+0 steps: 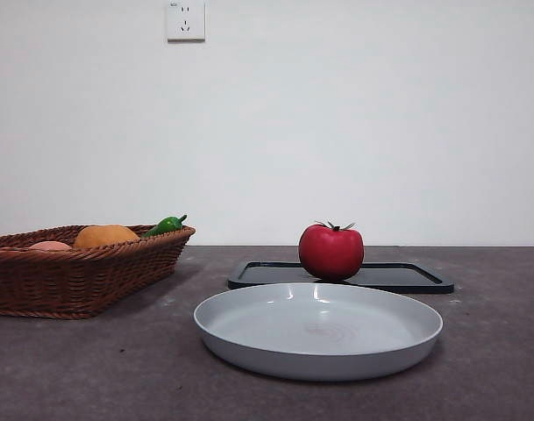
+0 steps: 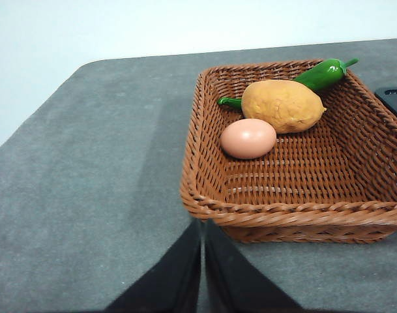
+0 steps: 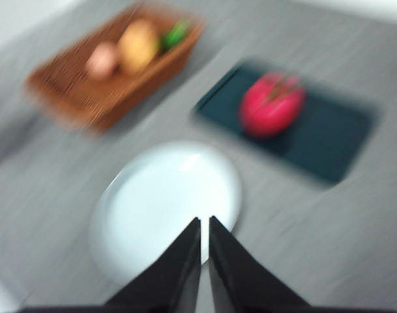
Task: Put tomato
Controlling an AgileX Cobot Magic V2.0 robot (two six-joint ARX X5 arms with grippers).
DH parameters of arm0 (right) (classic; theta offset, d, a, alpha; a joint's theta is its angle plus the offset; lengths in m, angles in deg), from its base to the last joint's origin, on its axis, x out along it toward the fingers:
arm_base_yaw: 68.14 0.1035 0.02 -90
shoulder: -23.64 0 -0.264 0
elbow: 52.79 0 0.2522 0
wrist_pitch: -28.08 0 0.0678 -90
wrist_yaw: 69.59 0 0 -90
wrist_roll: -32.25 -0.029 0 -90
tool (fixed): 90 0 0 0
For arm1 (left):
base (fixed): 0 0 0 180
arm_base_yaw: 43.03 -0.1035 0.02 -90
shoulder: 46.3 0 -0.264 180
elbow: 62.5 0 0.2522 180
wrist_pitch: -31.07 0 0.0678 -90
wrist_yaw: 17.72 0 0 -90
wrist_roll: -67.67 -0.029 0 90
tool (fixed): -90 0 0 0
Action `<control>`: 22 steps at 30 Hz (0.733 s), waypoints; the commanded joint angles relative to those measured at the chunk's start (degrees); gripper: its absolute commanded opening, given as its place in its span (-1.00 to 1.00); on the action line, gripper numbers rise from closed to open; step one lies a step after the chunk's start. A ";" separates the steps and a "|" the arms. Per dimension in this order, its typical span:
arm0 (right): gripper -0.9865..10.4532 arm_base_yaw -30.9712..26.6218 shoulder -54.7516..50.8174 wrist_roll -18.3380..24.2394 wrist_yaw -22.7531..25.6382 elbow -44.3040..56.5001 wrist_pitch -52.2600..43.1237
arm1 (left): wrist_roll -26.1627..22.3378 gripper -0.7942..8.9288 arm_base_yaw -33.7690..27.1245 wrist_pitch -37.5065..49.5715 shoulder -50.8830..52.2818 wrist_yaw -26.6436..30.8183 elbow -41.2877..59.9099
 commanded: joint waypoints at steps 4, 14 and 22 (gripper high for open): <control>-0.81 -11.63 -6.67 1.99 2.54 9.33 -16.63 | 0.31 -0.82 -0.11 -0.31 0.13 0.04 1.03; -0.82 -19.85 -20.26 0.94 8.09 33.16 -35.67 | 0.31 -0.82 -0.11 -0.31 0.13 0.04 1.03; -0.82 -20.63 -26.99 -0.68 14.12 43.47 -40.54 | 0.31 -0.82 -0.11 -0.31 0.13 0.04 1.03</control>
